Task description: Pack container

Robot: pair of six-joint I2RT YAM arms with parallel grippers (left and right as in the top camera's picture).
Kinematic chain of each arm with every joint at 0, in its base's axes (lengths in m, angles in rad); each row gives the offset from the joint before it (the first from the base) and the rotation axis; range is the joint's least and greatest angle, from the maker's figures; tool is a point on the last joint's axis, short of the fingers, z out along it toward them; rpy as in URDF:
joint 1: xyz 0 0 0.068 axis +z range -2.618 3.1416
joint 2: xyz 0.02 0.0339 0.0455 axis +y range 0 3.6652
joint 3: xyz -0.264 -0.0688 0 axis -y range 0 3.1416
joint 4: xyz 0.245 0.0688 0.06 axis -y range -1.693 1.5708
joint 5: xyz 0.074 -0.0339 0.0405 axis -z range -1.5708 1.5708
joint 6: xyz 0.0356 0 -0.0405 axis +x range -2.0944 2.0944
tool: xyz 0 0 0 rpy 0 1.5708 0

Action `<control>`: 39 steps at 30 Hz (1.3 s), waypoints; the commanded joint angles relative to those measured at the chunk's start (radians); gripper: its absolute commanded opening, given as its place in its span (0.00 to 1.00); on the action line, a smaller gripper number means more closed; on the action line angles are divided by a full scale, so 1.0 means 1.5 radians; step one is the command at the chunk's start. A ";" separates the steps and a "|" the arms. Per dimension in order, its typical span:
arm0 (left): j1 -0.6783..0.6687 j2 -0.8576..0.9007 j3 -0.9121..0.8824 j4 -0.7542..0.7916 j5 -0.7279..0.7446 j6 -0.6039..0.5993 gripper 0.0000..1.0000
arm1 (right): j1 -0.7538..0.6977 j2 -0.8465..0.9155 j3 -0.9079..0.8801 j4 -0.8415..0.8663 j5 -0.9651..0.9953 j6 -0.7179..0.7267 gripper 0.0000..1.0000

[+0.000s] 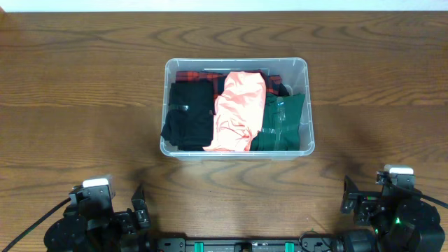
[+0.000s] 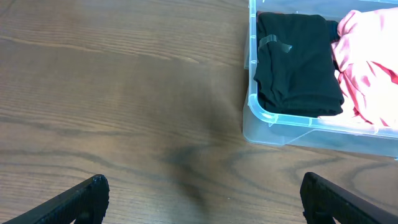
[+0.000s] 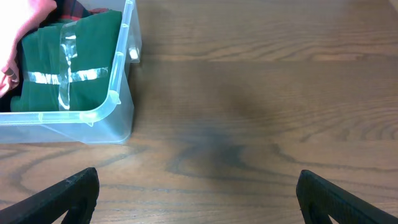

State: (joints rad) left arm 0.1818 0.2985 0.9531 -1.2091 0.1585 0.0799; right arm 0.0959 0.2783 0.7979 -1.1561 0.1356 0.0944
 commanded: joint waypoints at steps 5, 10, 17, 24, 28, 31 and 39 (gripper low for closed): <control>0.000 0.000 -0.002 -0.003 0.009 0.009 0.98 | 0.012 -0.040 -0.004 -0.001 0.009 0.006 0.99; 0.000 0.000 -0.002 -0.003 0.009 0.009 0.98 | 0.013 -0.121 -0.035 0.012 0.003 0.007 0.99; 0.000 0.000 -0.002 -0.003 0.009 0.009 0.98 | 0.012 -0.178 -0.139 0.129 -0.018 0.006 0.99; 0.000 0.000 -0.002 -0.003 0.009 0.009 0.98 | 0.013 -0.182 -0.320 0.426 -0.018 -0.065 0.99; 0.000 0.000 -0.002 -0.003 0.009 0.009 0.98 | 0.012 -0.182 -0.445 0.633 -0.019 -0.079 0.99; 0.000 0.000 -0.002 -0.003 0.009 0.009 0.98 | 0.013 -0.182 -0.520 0.740 -0.026 -0.079 0.99; 0.000 0.000 -0.002 -0.003 0.009 0.009 0.98 | 0.013 -0.167 -0.527 0.726 -0.038 -0.079 0.99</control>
State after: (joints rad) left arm 0.1814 0.2985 0.9516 -1.2114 0.1585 0.0799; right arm 0.0959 0.0273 0.0097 -0.0647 0.0887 -0.0093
